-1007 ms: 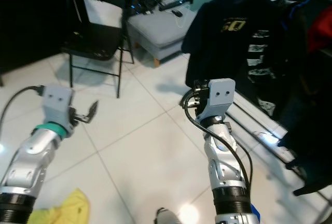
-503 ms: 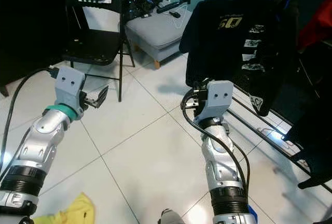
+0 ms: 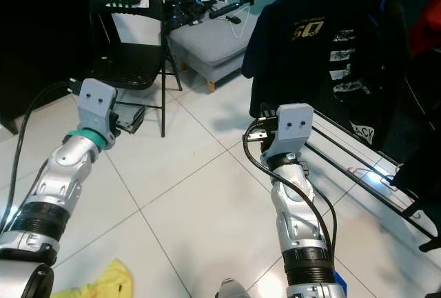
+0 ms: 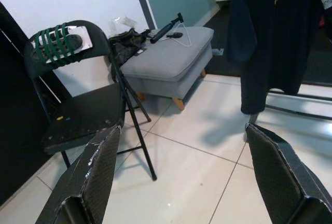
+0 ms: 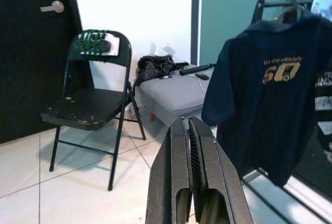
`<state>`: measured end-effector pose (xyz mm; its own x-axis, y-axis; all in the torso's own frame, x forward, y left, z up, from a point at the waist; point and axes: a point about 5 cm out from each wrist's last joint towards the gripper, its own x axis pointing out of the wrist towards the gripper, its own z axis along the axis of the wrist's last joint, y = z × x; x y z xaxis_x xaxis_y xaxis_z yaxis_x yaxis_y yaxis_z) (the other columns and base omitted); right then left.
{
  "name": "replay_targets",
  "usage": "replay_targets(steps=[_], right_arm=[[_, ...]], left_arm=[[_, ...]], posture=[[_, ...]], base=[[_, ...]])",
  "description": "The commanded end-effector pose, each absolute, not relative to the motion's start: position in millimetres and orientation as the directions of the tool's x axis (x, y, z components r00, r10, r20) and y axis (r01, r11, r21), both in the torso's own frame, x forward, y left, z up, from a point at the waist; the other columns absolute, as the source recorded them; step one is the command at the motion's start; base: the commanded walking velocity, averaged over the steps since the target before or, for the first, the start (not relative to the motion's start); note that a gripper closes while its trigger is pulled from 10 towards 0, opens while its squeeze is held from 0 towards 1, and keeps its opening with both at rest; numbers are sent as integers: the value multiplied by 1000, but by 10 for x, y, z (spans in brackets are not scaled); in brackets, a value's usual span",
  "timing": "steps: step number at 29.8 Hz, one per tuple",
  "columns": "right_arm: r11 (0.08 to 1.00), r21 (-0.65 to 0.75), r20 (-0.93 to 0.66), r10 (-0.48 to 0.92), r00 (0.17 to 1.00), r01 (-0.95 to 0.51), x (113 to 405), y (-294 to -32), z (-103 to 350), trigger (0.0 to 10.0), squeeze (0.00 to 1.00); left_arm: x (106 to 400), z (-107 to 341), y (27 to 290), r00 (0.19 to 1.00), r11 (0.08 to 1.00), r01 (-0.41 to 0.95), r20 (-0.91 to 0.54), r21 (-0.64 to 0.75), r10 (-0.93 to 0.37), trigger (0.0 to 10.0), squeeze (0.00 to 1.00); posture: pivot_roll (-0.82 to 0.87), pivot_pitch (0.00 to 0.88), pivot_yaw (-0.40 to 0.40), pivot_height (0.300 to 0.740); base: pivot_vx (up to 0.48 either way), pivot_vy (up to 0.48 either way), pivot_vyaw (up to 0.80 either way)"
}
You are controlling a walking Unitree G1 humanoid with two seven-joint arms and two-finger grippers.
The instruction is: Hang hanger
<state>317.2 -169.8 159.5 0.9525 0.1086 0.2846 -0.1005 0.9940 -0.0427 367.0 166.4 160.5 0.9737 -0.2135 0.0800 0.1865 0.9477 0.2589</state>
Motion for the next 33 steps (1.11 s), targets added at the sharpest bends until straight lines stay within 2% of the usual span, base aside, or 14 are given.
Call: replay_targets(steps=[1,13,14,33], right_arm=[[994,-35,297,106,949,-100,3184,-1710,1619,10000,0],[987,-25,286,156,945,-156,3212,-1539,1604,10000,0],[987,-8,268,156,951,-160,3158,-1497,1534,10000,0],[990,18,231,132,964,-140,3016,-1457,1390,10000,0]], left_arm=[[3667,1548,1699,978,949,175,63,261,-197,10000,0],[3586,1437,1752,980,947,176,49,267,-195,10000,0],[3514,1383,1795,979,942,187,31,280,-203,10000,0],[3396,1329,1841,967,914,247,-19,321,-254,10000,0]], posture=[[-195,0,117,740],[-137,0,108,740],[-126,3,120,740],[-116,77,169,740]], base=[[0,0,0],[0,0,0],[0,0,0],[0,0,0]])
